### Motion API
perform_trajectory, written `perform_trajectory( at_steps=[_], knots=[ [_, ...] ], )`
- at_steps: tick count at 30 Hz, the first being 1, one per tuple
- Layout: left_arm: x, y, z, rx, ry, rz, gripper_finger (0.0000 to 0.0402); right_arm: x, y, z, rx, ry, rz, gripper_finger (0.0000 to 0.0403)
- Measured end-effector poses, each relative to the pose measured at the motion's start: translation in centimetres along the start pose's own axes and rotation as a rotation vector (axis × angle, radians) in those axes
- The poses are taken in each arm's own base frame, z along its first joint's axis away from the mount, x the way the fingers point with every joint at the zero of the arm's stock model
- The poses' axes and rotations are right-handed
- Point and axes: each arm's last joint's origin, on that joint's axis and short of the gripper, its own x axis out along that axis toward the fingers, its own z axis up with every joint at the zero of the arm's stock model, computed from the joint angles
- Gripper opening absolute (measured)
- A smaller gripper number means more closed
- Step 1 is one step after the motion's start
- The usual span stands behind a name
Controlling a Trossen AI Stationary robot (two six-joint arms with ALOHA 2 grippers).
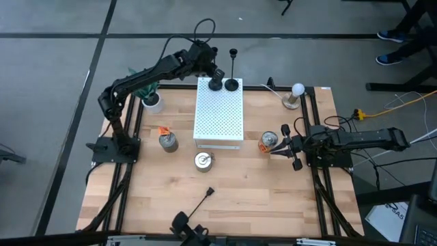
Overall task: Pick & Place candle stick holders
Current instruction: Put the top black candle holder on the shelf
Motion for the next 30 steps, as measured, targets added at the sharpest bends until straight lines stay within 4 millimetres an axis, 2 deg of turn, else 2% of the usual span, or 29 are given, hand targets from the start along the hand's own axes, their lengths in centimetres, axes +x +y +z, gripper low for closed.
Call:
perform_trajectory(
  at_steps=[6, 18, 30],
  knots=[
    [0.03, 0.18, 0.06, -0.002, -0.01, 0.035, 0.0016, 0.0, 0.0, -0.01, 0.0, 0.002, 0.0, 0.0039],
    [0.05, 0.15, 0.04, 0.007, -0.007, 0.021, 0.0056, 0.0, 0.0, -0.07, 0.002, 0.007, 0.0, 0.0039],
    [0.05, 0.11, 0.02, 0.016, -0.006, 0.021, 0.0119, 0.0, 0.01, -0.13, 0.006, 0.014, 0.001, 0.0039]
  ],
)
